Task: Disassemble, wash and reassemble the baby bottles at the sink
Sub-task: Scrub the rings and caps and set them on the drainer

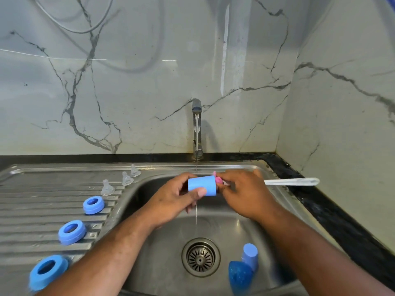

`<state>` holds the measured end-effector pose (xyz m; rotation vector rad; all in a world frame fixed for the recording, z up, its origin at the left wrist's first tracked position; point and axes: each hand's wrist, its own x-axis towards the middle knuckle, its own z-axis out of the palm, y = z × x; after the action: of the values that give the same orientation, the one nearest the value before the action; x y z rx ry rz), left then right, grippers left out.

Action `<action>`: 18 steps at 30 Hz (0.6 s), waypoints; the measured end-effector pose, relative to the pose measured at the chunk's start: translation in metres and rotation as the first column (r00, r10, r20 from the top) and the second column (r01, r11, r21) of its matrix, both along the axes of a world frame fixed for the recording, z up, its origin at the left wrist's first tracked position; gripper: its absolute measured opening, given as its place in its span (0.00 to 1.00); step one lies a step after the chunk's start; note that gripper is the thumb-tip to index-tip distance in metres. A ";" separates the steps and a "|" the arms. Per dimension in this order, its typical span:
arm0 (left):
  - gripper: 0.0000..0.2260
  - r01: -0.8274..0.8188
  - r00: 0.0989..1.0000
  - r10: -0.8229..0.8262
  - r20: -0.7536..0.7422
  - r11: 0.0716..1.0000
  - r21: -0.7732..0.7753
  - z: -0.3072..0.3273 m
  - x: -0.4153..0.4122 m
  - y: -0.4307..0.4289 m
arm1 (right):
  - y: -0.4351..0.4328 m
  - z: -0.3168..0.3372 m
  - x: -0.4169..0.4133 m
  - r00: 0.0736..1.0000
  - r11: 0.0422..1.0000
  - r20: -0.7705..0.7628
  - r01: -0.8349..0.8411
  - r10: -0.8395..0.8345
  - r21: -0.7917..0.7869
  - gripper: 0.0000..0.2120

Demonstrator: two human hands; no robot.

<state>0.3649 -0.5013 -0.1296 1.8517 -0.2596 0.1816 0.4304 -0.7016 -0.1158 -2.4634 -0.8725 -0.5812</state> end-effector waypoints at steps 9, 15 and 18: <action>0.25 -0.054 0.983 0.014 -0.183 0.975 -0.217 -0.006 -0.001 -0.004 | 0.002 -0.003 -0.003 0.962 0.990 0.264 -0.039 0.075 -0.139 0.13; 0.24 -0.042 0.955 -0.028 -0.295 0.972 -0.230 -0.005 -0.001 -0.001 | 0.006 -0.001 -0.006 0.956 0.980 0.278 -0.039 0.093 -0.194 0.12; 0.17 0.022 0.999 -0.025 -0.030 0.995 -0.100 -0.006 0.002 0.002 | 0.005 -0.002 -0.005 0.998 0.994 0.067 0.015 -0.007 -0.108 0.11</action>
<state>0.3673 -0.4990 -0.1359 1.7499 -0.2465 0.1465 0.4251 -0.6963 -0.1176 -2.5602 -0.9399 -0.6390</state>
